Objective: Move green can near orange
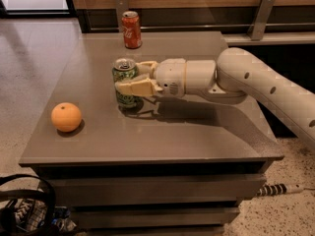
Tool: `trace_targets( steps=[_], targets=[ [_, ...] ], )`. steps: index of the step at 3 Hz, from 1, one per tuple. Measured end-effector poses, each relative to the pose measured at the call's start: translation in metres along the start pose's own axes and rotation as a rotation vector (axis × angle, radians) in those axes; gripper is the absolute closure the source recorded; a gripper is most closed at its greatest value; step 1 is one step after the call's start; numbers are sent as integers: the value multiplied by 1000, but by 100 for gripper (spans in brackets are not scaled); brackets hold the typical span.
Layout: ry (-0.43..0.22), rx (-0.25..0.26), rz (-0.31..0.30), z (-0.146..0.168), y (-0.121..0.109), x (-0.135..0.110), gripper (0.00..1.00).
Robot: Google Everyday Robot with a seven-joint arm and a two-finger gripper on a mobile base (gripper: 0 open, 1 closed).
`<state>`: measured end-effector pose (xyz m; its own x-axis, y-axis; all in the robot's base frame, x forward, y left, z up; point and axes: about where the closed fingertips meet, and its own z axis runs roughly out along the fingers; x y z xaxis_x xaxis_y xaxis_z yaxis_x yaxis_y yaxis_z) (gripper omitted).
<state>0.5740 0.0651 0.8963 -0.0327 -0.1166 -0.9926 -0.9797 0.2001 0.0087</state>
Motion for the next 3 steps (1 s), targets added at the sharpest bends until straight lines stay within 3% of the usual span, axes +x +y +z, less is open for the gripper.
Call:
trace_targets(
  steps=[2, 3],
  targets=[
    [-7, -100, -25, 24, 38, 21, 100],
    [-7, -102, -25, 24, 39, 20, 100]
  ],
)
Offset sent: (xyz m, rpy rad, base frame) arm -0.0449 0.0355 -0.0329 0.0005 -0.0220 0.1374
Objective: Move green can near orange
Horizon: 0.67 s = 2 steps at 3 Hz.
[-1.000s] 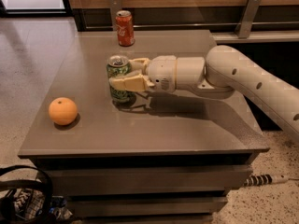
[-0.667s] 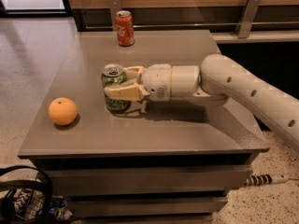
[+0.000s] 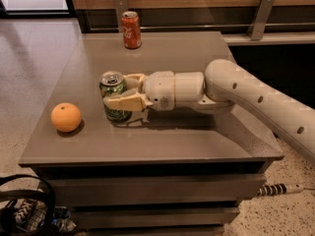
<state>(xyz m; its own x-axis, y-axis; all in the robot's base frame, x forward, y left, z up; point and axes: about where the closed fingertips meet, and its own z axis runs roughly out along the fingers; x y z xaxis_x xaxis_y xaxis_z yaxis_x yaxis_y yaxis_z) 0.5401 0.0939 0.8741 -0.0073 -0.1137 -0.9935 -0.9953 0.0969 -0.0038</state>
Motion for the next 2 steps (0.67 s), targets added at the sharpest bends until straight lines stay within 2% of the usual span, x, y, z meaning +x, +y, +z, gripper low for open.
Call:
trace_targets(
  steps=[1, 2],
  targets=[
    [0, 0, 0, 0, 0, 0, 82],
    [0, 0, 0, 0, 0, 0, 60]
  ],
)
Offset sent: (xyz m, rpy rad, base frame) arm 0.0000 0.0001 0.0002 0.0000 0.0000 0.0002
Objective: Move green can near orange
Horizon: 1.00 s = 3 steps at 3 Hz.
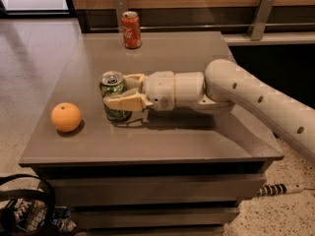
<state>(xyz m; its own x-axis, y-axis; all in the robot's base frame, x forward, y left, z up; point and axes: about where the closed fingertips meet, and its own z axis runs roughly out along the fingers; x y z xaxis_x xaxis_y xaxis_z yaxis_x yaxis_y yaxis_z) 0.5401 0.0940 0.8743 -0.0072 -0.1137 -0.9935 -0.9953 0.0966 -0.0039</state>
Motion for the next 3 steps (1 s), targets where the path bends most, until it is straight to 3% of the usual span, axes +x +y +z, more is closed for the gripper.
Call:
trace_targets(
  steps=[2, 3],
  targets=[
    [0, -4, -1, 2, 1, -1, 12],
    [0, -8, -2, 4, 2, -1, 0]
  ],
)
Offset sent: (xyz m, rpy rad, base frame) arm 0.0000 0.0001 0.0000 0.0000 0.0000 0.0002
